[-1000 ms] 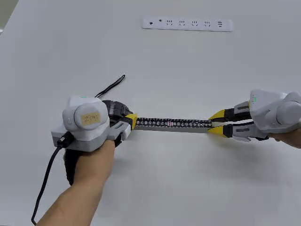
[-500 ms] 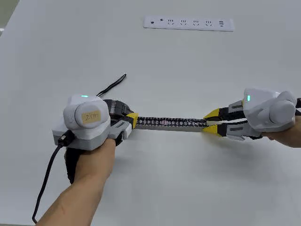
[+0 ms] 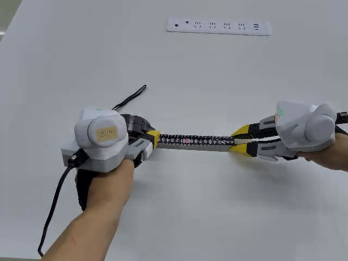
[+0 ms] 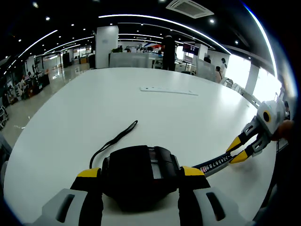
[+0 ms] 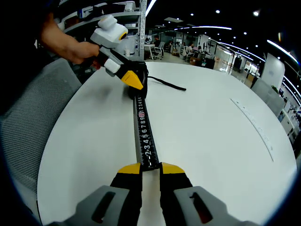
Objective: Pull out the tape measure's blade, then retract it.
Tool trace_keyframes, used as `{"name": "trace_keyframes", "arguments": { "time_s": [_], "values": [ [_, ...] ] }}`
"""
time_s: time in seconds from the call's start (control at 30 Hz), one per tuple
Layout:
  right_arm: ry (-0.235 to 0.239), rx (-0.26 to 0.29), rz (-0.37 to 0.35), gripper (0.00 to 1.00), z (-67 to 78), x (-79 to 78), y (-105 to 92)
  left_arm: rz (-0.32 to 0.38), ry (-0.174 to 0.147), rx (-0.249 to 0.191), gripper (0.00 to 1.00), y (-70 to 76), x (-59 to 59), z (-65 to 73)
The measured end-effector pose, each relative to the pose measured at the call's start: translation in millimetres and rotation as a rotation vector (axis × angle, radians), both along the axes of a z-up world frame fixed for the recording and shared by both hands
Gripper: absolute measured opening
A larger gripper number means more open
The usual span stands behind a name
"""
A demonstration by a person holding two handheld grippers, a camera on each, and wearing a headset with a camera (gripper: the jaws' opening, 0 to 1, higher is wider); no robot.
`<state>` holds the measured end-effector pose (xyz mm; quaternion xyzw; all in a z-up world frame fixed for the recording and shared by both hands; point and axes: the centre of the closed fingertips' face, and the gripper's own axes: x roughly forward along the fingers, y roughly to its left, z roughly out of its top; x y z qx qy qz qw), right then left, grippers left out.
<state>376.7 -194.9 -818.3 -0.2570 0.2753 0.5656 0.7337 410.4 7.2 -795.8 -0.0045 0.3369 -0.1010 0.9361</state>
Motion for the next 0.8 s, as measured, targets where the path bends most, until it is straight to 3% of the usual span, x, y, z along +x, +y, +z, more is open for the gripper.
{"name": "trace_keyframes", "arguments": {
  "time_s": [0.8],
  "values": [
    [-0.001,0.014,-0.001,0.12,1.3,0.8,11.4,0.002,0.005,-0.011,0.61,2.5,-0.1,0.1]
  ]
}}
